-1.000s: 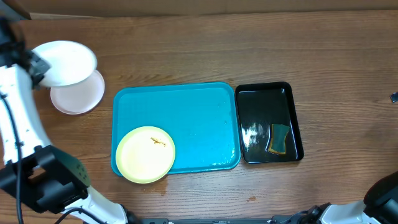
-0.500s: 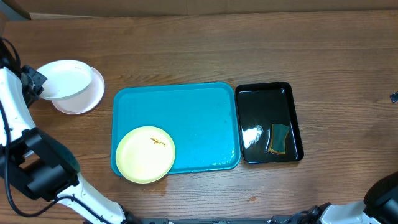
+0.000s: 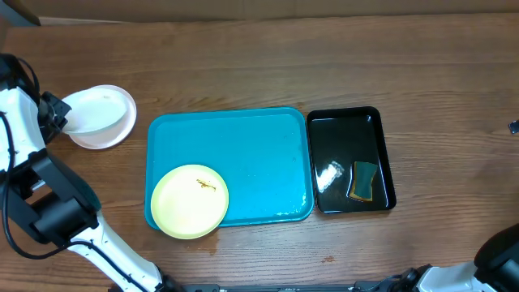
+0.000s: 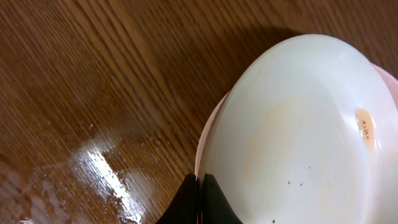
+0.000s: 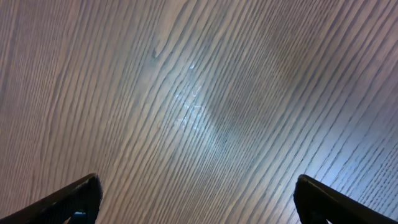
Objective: Clean dirty plates on tray and stack at the side
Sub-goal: 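Carry the white plate left and stack it on the cleaned white plate, then move the left gripper to the rim of the yellow plate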
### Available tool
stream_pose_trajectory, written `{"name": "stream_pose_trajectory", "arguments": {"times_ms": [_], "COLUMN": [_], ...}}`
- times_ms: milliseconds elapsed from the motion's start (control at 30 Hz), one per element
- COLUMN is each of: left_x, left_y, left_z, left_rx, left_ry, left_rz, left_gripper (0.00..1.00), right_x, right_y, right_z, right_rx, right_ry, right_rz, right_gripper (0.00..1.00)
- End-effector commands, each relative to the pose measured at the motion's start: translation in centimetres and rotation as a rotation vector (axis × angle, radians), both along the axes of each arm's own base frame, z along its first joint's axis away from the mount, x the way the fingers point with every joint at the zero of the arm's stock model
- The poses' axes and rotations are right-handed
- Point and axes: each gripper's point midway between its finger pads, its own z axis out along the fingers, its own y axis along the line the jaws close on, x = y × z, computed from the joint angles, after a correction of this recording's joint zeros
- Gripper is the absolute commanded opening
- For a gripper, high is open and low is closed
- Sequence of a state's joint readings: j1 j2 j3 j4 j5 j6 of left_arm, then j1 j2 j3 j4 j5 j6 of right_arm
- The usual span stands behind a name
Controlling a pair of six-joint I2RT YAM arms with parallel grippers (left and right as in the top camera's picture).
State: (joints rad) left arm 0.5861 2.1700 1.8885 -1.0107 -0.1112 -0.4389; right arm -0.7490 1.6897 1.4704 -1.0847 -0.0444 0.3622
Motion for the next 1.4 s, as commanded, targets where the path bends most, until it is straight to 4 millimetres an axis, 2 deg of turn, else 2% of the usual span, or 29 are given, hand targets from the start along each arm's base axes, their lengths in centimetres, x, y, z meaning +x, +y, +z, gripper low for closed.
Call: {"name": "stream_pose_trajectory", "arguments": {"times_ms": [0,33,100,133,167,200,367,500,533,600,733,767,867,1000,1067,1200,1267,1367], "left_x": [0.5,0.8,1.3,1.6,2.1,2.1,1.9,0.4,-0.7,-1.8,-3.8,-5.1,-7.2,-9.5,-10.1,-11.4,-11.8,-12.4], "left_y": [-0.5,-0.7,-1.4,-2.0,-3.3,-3.9,-6.8,-10.6,-12.3,-14.4,-18.9,-21.3,-24.1,-27.0,-28.8,-31.8,-32.1,-31.6], "left_z": [-0.6,-0.6,-0.6,-0.6,-0.4,-0.3,2.1,6.2,8.2,10.2,13.1,14.0,14.1,13.1,12.2,9.2,7.8,6.0], "left_rx": [-0.025,-0.037,-0.077,-0.105,-0.166,-0.196,-0.320,-0.423,-0.431,-0.435,-0.417,-0.401,-0.338,-0.275,-0.288,-0.333,-0.342,-0.343], "left_ry": [-0.015,-0.027,-0.053,-0.069,-0.094,-0.104,-0.158,-0.189,-0.184,-0.176,-0.141,-0.093,0.026,0.195,0.242,0.322,0.336,0.323], "left_rz": [-0.010,-0.015,-0.048,-0.074,-0.125,-0.133,-0.164,-0.197,-0.214,-0.238,-0.323,-0.377,-0.499,-0.608,-0.677,-0.753,-0.755,-0.693], "left_gripper": [0.11,0.18,0.54,0.65,0.70,0.71,0.62,0.57,0.53,0.48,0.37,0.31,0.31,0.33,0.04,0.04,0.04,0.04], "right_x": [0.1,0.1,0.1,0.1,0.1,0.1,0.1,0.1,0.1,0.1,0.1,0.1,0.1,0.1,0.1,0.1,0.1,0.1], "right_y": [-0.2,-0.2,-0.2,-0.2,-0.2,-0.2,-0.2,-0.2,-0.2,-0.2,-0.2,-0.2,-0.2,-0.2,-0.2,-0.2,-0.2,-0.2], "right_z": [0.4,0.4,0.4,0.4,0.4,0.4,0.4,0.4,0.4,0.4,0.4,0.4,0.4,0.4,0.4,0.4,0.4,0.4], "right_rx": [-0.014,-0.014,-0.014,-0.014,-0.014,-0.014,-0.014,-0.014,-0.014,-0.014,-0.014,-0.014,-0.014,-0.014,-0.014,-0.014,-0.014,-0.014], "right_ry": [-0.009,-0.009,-0.009,-0.009,-0.009,-0.009,-0.009,-0.009,-0.009,-0.009,-0.009,-0.009,-0.009,-0.009,-0.009,-0.009,-0.009,-0.009], "right_rz": [-0.005,-0.006,-0.005,-0.005,-0.006,-0.005,-0.006,-0.006,-0.006,-0.005,-0.006,-0.005,-0.005,-0.005,-0.005,-0.005,-0.005,-0.005], "right_gripper": [1.00,1.00,1.00,1.00,1.00,1.00,1.00,1.00,1.00,1.00,1.00,1.00,1.00,1.00,1.00,1.00,1.00,1.00]}}
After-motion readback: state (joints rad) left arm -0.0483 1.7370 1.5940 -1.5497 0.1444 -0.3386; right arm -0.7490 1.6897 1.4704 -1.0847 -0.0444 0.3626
